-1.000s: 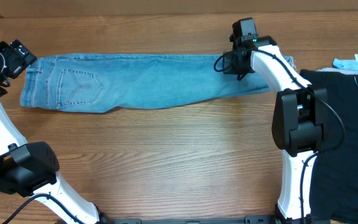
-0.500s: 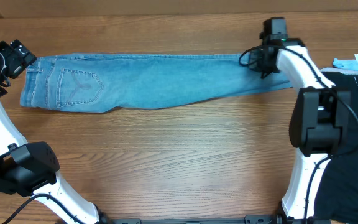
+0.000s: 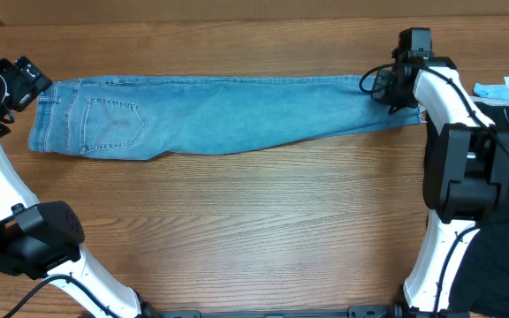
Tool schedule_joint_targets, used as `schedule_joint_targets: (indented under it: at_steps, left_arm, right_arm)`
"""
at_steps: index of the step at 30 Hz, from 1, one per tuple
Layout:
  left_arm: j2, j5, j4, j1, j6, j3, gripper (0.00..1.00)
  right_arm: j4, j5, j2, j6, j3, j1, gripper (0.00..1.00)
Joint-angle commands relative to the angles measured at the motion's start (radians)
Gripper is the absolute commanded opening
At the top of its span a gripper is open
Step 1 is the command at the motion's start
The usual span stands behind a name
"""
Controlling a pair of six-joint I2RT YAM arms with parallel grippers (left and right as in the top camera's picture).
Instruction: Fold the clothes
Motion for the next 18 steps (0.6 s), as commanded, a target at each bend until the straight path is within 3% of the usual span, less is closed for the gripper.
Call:
schedule_joint_targets:
  at_steps: [1,3,4,9,14,17,18]
  left_arm:
    - [0.009,0.003,0.001,-0.002,0.009,-0.001,1.00]
    - [0.009,0.003,0.001,-0.002,0.008,-0.001,1.00]
    - [0.009,0.003,0.001,-0.002,0.008,-0.001,1.00]
    - [0.009,0.003,0.001,-0.002,0.009,-0.001,1.00]
    - [0.009,0.003,0.001,-0.002,0.009,-0.001,1.00]
    - [0.009,0.003,0.001,-0.002,0.009,-0.001,1.00]
    - [0.009,0.003,0.001,-0.002,0.009,-0.001,1.00]
  right_arm:
    - [-0.066,-0.039,-0.105,0.001,0.034,0.002,0.24]
    - [-0.067,-0.058,-0.081,0.001,0.014,0.003,0.15]
    - [-0.042,-0.074,-0.061,0.001,-0.014,0.004,0.04]
    - [0.005,-0.099,0.030,0.001,-0.045,0.005,0.04]
    - [0.238,-0.155,0.089,0.001,-0.045,0.005,0.04]
    - [0.397,-0.166,0.089,0.009,-0.045,0.005,0.11]
    - [0.430,-0.166,0.089,0.009,-0.045,0.005,0.18]
